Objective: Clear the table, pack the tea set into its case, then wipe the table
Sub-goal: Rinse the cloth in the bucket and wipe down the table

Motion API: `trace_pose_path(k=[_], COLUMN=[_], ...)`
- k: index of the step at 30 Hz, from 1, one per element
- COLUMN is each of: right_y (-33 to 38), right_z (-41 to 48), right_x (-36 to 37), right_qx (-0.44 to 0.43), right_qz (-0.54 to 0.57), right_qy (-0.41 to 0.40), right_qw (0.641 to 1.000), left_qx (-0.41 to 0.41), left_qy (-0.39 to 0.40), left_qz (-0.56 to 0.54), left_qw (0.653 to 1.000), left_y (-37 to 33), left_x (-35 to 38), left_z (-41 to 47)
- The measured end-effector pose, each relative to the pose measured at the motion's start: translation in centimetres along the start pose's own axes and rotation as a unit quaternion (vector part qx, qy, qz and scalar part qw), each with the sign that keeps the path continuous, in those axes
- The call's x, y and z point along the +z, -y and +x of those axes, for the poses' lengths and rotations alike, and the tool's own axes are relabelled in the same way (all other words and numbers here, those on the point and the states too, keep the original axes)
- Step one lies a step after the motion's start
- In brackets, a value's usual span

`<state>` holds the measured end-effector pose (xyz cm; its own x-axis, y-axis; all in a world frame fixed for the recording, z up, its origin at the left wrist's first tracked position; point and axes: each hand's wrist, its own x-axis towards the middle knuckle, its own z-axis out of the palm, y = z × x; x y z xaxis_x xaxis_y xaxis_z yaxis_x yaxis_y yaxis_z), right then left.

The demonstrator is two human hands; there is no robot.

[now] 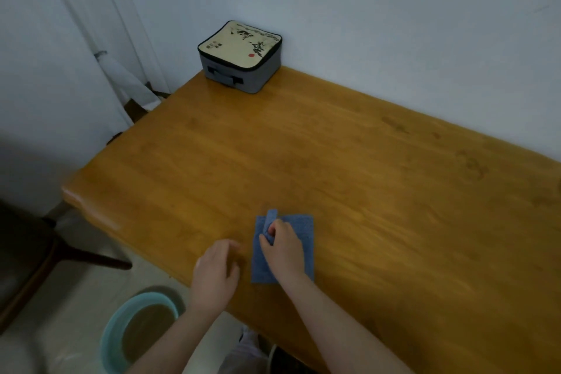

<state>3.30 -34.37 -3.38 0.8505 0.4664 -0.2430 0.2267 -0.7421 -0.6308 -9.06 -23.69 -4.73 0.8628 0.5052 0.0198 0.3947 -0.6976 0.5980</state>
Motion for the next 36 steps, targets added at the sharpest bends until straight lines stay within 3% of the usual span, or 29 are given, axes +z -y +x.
trace_pose_path(k=[3, 6, 8, 15, 28, 36], right_y=[0.1, -0.9, -1.8, -5.0, -9.3, -14.8], right_z=[-0.4, -0.5, 0.0, 0.8, -4.0, -8.8], right_x=[0.7, 1.0, 1.4, 3.3, 1.4, -1.7], right_qx=[-0.064, -0.136, -0.148, -0.151, -0.179, -0.176], right_qz=[-0.063, -0.15, -0.213, -0.288, -0.266, -0.276], right_qy=[-0.001, -0.136, -0.168, -0.008, -0.012, -0.01], right_qw=[0.996, 0.97, 0.951, 0.946, 0.947, 0.945], left_qx=[-0.007, -0.014, -0.02, 0.001, -0.019, -0.044], left_qy=[-0.009, -0.007, -0.003, 0.013, 0.002, 0.038], left_qz=[0.0, -0.003, -0.006, 0.032, 0.12, 0.196], left_qw=[1.0, 1.0, 1.0, 0.999, 0.993, 0.979], left_y=[0.8, 1.3, 1.4, 1.0, -1.0, -4.2], left_x=[-0.4, -0.8, -0.8, -0.7, 1.8, 5.2], left_z=[0.0, 0.3, 0.5, 0.6, -1.4, -5.9])
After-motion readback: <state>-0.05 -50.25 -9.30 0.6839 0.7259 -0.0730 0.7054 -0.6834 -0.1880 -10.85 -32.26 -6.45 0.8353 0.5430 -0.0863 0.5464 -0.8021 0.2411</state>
